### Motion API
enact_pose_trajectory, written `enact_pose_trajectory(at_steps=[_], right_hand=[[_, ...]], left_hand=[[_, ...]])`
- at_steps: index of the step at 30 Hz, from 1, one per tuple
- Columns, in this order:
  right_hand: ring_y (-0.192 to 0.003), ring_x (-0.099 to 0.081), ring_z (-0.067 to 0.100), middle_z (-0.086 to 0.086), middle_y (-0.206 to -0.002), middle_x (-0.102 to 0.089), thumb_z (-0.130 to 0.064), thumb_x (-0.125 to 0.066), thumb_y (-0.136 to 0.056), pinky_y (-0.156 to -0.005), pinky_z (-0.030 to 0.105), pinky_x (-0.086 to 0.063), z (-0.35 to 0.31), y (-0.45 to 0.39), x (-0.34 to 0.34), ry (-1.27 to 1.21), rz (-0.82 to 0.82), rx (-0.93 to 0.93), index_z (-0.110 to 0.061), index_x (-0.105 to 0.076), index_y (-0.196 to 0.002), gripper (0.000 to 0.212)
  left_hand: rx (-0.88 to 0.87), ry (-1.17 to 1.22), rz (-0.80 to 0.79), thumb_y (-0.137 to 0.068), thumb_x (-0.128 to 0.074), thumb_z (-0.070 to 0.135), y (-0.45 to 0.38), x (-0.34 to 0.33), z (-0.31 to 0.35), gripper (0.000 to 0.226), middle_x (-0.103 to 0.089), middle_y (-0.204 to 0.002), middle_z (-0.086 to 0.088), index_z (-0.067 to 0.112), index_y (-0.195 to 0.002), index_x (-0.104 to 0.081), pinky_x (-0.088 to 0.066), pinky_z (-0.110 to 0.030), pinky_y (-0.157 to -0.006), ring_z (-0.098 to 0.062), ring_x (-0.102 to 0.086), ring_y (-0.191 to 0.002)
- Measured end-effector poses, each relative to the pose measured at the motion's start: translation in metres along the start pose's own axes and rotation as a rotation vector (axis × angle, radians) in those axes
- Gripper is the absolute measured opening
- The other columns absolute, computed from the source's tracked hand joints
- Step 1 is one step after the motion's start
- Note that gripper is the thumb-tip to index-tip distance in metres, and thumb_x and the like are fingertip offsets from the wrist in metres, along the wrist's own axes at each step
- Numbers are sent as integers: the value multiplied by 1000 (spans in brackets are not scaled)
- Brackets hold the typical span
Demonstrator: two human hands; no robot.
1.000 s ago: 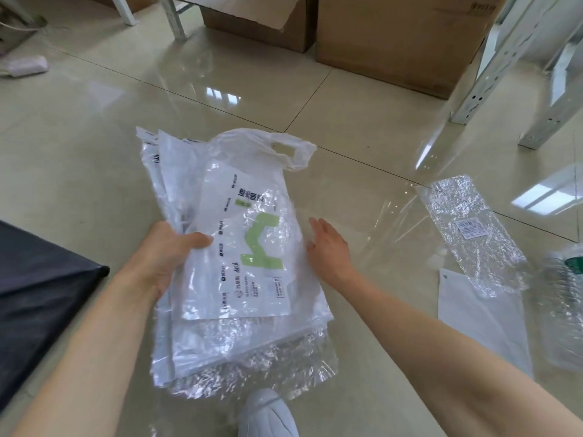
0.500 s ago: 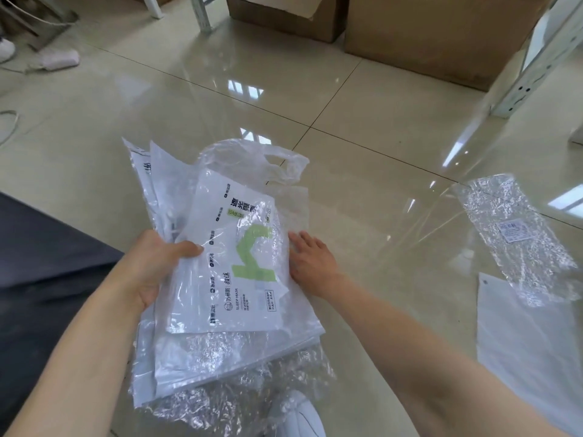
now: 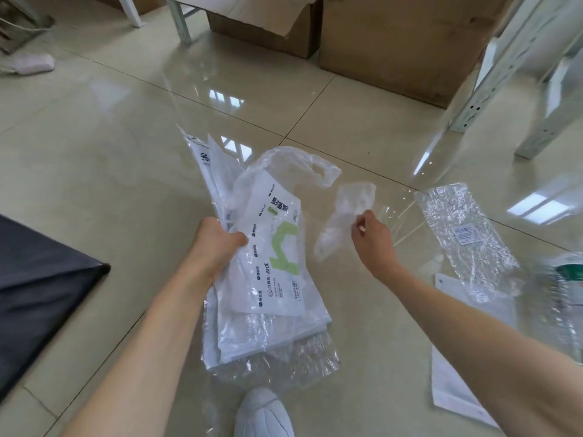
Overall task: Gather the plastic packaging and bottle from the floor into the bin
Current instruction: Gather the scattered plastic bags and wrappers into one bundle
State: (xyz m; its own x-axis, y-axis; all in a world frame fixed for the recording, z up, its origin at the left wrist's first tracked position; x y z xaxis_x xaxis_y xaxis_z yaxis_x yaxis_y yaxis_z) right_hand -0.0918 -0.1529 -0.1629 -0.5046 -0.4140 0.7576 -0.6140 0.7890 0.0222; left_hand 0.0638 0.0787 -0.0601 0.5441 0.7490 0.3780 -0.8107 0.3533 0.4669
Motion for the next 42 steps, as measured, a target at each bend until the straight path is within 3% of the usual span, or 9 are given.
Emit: enact_pose_trajectory(at_steps=[4, 9, 14, 19, 23, 27, 31, 38, 42], right_hand=[[-62, -55, 12, -1, -73, -58, -6, -54, -95, -58, 14, -41, -29, 10, 51, -163, 23, 126, -8, -47, -85, 12], [-101, -69, 20, 2, -121, -68, -10, -57, -91, -89, 34, -57, -36, 42, 65, -35, -215, 452, -11, -52, -117, 26], [-125, -55, 18, 7, -139, -55, -7, -55, -91, -101, 21, -42, -23, 57, 75, 4, -266, 421, -26, -55, -138, 51], [-140, -39, 14, 7, -149, -46, -10, -49, -96, -108, 19, -30, -8, 68, 86, -37, -348, 331, -27, -52, -140, 47], [-132, -48, 23, 5, -144, -50, -31, -45, -101, -105, 32, -36, 52, 76, 89, 74, -204, 7, -20, -55, -135, 37], [-135, -36, 39, 21, -151, -32, -64, -47, -89, -105, 52, -33, 129, 113, 95, 448, -265, -560, -11, -24, -150, 84], [-141, -23, 43, 27, -157, -13, -71, -59, -77, -104, 54, -34, 159, 149, 88, 472, -344, -715, -4, -8, -153, 113], [-107, -60, 46, 37, -124, -56, -19, -72, -77, -77, 41, -55, 176, 148, 74, 675, -270, -563, 6, -60, -118, 49], [-109, -57, 31, 14, -123, -57, 0, -45, -88, -69, 34, -41, 181, 148, 91, 628, -236, -475, -12, -60, -108, 28]], left_hand=[[-16, 48, -6, -81, -63, -6, 0, -37, 14, 19, -70, -90, -13, 8, -93, -64, -58, -39, -84, -31, -71, -88], [23, 213, -117, -85, -59, -2, 11, -92, 32, 18, -71, -82, -9, 1, -100, -68, -57, -32, -72, -26, -70, -76], [99, 365, -256, -89, -67, 32, 25, -137, 45, 31, -76, -95, -8, 7, -107, -67, -62, -28, -69, -21, -73, -82], [67, 287, -129, -83, -67, -5, 28, -160, 42, 19, -69, -75, -10, -7, -102, -68, -57, -25, -58, -26, -66, -72], [-10, 112, -23, -84, -67, -1, 27, -172, 45, 26, -67, -99, -18, -6, -109, -65, -56, -41, -79, -33, -69, -95], [-141, -51, 49, -78, -68, 10, 28, -186, 50, 38, -72, -110, -23, -7, -112, -68, -56, -49, -90, -34, -71, -100], [-201, -146, 35, -74, -67, 18, 30, -203, 48, 45, -72, -112, -22, -5, -112, -67, -56, -52, -90, -36, -71, -102], [-253, -248, 45, -83, -67, 10, 33, -218, 50, 37, -71, -113, -24, -7, -115, -67, -55, -51, -91, -38, -70, -104], [-266, -289, 58, -86, -64, 6, 35, -214, 51, 32, -70, -116, -23, -5, -116, -67, -53, -41, -93, -37, -67, -107]])
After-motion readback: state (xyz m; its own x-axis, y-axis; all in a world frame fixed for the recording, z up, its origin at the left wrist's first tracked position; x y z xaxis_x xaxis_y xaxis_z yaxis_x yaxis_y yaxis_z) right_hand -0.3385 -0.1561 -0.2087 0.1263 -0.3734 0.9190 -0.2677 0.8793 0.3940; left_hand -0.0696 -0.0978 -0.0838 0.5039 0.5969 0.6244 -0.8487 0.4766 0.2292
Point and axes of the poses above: each hand's wrist, its own y-axis away from the middle knuckle, its own x-axis out of the back of the hand, z = x × y, the point moved 2 cm from there along -y, towards the middle knuckle
